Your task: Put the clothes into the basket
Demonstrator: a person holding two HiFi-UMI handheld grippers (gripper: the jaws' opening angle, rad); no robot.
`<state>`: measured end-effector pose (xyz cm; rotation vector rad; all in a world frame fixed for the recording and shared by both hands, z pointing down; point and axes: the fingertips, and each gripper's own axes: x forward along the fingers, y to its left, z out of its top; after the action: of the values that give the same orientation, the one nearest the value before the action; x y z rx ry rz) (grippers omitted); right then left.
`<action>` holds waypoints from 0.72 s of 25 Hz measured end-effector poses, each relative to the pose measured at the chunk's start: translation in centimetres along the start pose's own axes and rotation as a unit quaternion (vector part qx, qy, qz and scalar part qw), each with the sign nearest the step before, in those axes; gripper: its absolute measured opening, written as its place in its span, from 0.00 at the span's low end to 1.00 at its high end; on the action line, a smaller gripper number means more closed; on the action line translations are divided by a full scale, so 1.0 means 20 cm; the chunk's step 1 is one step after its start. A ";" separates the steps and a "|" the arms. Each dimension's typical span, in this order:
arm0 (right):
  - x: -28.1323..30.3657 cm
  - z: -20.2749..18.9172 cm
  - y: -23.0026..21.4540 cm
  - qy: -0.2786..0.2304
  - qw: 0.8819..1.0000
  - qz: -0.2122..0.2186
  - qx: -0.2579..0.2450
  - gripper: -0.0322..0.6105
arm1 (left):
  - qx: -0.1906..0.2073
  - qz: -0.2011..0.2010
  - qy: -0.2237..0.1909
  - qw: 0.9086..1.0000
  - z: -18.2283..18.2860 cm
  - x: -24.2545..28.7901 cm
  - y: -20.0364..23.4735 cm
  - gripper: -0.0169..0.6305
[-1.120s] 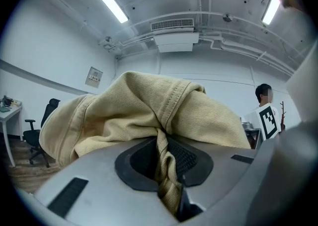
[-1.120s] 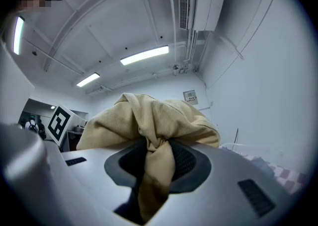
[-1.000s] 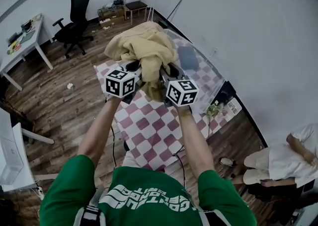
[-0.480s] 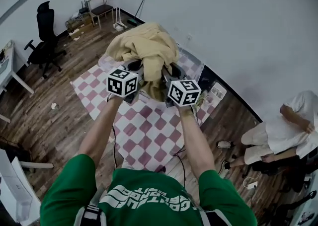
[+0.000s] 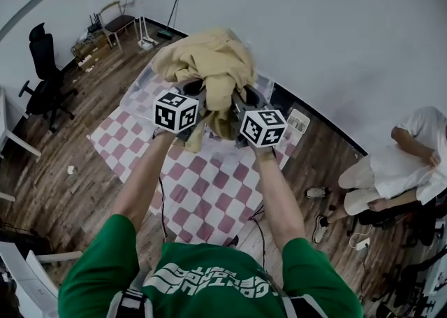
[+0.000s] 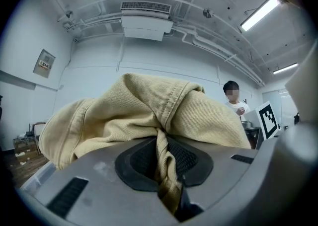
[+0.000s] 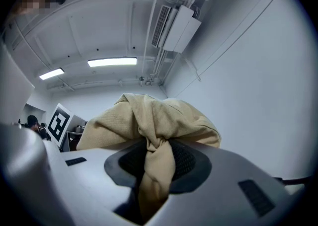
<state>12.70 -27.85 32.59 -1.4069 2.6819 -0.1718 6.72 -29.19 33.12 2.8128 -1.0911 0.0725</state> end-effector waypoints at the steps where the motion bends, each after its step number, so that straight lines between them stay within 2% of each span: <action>1: 0.01 0.00 -0.02 0.000 1.000 -0.003 0.000 0.20 | 0.000 -0.002 0.000 1.000 0.00 0.03 0.01 0.10; 9: 0.15 -0.13 -0.15 0.024 0.999 -0.019 0.008 0.20 | -0.019 -0.011 0.017 1.000 -0.12 0.17 0.16 0.10; 18: 0.33 -0.45 -0.24 0.082 0.996 -0.026 0.031 0.20 | -0.050 -0.010 0.068 0.996 -0.43 0.26 0.36 0.10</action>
<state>11.52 -35.52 41.88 -1.5055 2.7435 -0.3870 5.65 -36.86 42.88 2.6861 -1.0079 0.1995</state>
